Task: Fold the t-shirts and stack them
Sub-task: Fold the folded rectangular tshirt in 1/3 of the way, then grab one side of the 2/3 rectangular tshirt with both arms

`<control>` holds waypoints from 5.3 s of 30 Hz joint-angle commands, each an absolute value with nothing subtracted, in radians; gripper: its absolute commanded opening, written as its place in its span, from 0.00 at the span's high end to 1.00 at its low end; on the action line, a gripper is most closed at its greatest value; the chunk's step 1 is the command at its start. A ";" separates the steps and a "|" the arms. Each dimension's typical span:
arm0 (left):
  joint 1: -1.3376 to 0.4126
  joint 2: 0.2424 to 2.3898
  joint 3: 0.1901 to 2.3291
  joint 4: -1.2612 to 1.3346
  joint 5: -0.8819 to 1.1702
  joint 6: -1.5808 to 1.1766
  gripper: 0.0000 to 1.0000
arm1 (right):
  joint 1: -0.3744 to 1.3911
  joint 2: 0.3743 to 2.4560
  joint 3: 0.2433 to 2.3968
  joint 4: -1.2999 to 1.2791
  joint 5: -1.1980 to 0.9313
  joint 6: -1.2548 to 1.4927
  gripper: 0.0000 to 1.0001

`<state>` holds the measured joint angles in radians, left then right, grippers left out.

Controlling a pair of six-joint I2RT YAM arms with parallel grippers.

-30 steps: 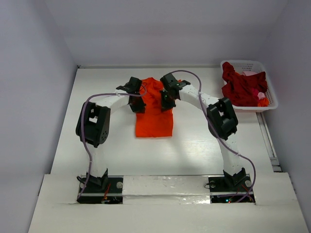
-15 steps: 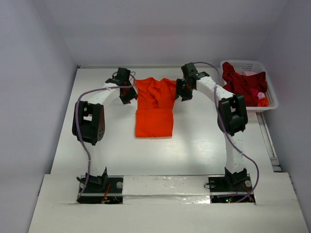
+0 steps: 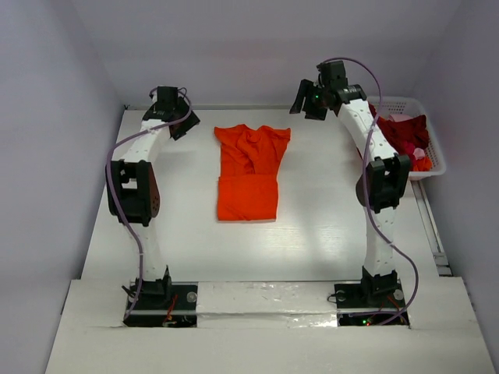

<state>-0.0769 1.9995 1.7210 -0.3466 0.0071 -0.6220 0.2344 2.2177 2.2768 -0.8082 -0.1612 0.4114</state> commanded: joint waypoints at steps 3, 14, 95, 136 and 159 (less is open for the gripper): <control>-0.094 2.025 1.726 -0.188 0.130 -0.649 0.47 | 0.196 2.276 2.307 -0.799 -0.276 0.446 0.32; -0.084 2.198 1.832 -0.106 0.330 -0.649 0.44 | 0.196 2.398 2.398 -0.761 -0.336 0.479 0.32; -0.083 2.480 1.913 0.098 0.526 -0.767 0.44 | 0.178 2.556 2.301 -0.449 -0.425 0.775 0.31; -0.092 2.421 1.885 0.031 0.460 -0.749 0.49 | 0.187 2.566 2.315 -0.477 -0.324 0.857 0.42; -0.092 2.393 1.907 0.005 0.460 -0.746 0.51 | 0.206 2.507 2.255 -0.520 -0.291 0.871 0.53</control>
